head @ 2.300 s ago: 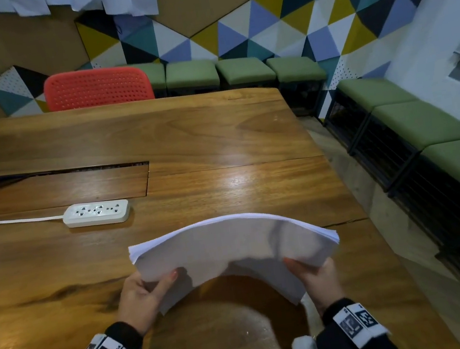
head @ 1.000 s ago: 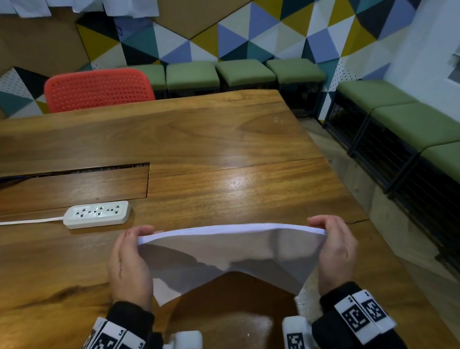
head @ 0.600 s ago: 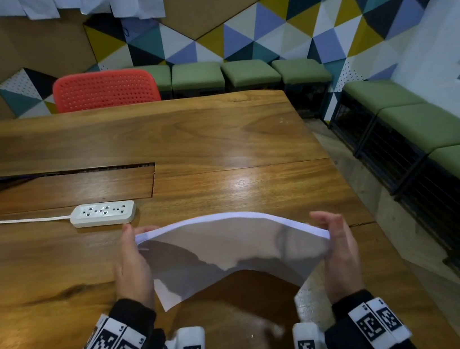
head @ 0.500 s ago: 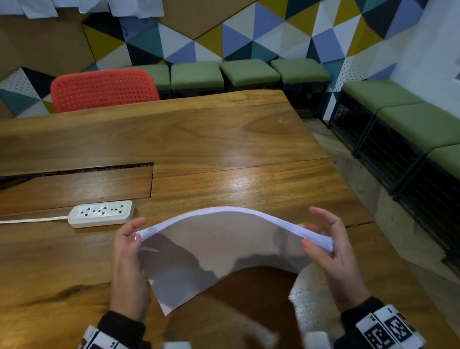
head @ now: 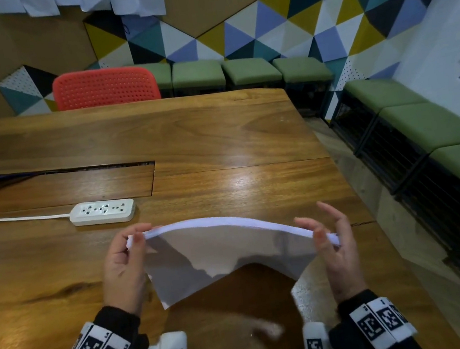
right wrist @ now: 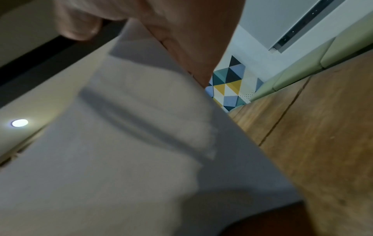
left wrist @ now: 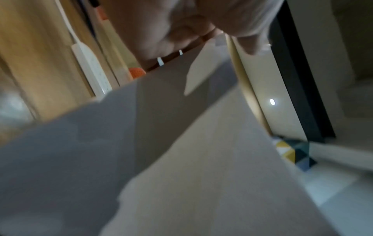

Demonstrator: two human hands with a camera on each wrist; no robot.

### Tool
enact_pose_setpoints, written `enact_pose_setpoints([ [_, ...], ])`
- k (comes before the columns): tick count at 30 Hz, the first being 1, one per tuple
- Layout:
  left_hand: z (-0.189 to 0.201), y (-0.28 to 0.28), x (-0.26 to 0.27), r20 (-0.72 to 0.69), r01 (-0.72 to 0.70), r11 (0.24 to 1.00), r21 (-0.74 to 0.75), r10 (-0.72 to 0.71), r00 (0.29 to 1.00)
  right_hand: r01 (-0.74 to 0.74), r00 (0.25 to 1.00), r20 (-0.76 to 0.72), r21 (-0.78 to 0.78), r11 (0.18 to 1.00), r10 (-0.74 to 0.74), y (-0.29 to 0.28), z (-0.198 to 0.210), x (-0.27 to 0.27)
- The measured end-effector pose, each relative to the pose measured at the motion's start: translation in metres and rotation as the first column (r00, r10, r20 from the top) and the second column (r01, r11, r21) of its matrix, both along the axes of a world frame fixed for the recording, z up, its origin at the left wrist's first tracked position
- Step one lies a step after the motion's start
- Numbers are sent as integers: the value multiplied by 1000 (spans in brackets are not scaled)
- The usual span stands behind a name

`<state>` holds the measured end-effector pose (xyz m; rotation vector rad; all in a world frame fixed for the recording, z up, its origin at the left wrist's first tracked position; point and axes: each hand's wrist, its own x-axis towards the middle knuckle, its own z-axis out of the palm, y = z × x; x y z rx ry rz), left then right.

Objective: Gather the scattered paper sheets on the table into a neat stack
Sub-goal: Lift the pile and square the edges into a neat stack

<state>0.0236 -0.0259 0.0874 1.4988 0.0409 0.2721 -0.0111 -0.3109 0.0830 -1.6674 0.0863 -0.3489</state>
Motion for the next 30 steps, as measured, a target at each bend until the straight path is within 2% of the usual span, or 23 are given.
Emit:
enact_pose_setpoints([
  [2, -9, 7, -1, -50, 87, 988, 125, -81, 995, -43, 992, -114, 43, 998, 47, -4, -11, -2],
  [3, -14, 10, -1, -96, 127, 976, 177, -112, 989, -54, 985, -162, 16, 998, 56, -6, -17, -2],
  [5, -23, 13, -1, -182, 170, 970, 171, -138, 974, -56, 980, -199, -165, 985, 22, -10, -30, -5],
  [7, -28, 11, 0, -242, 139, 980, 143, -101, 965, -55, 975, -223, -244, 968, -1, -7, -34, -5],
  [12, -25, 3, -4, -183, 112, 976, 187, -78, 980, 97, 954, -269, -139, 986, -131, 5, -34, -5],
  [17, -47, 2, -14, -256, 105, 972, 212, -49, 966, 48, 931, -351, -153, 987, -100, 11, -45, -15],
  [21, -47, 1, -14, -254, 92, 981, 171, -46, 966, 71, 930, -347, -157, 985, -122, 12, -43, -17],
  [25, -59, 1, -13, -301, 106, 964, 242, -29, 953, 71, 919, -376, -142, 987, -120, 15, -50, -19],
  [30, -58, -4, -11, -311, 77, 981, 180, -18, 950, 121, 921, -358, -121, 985, -157, 17, -52, -19],
])
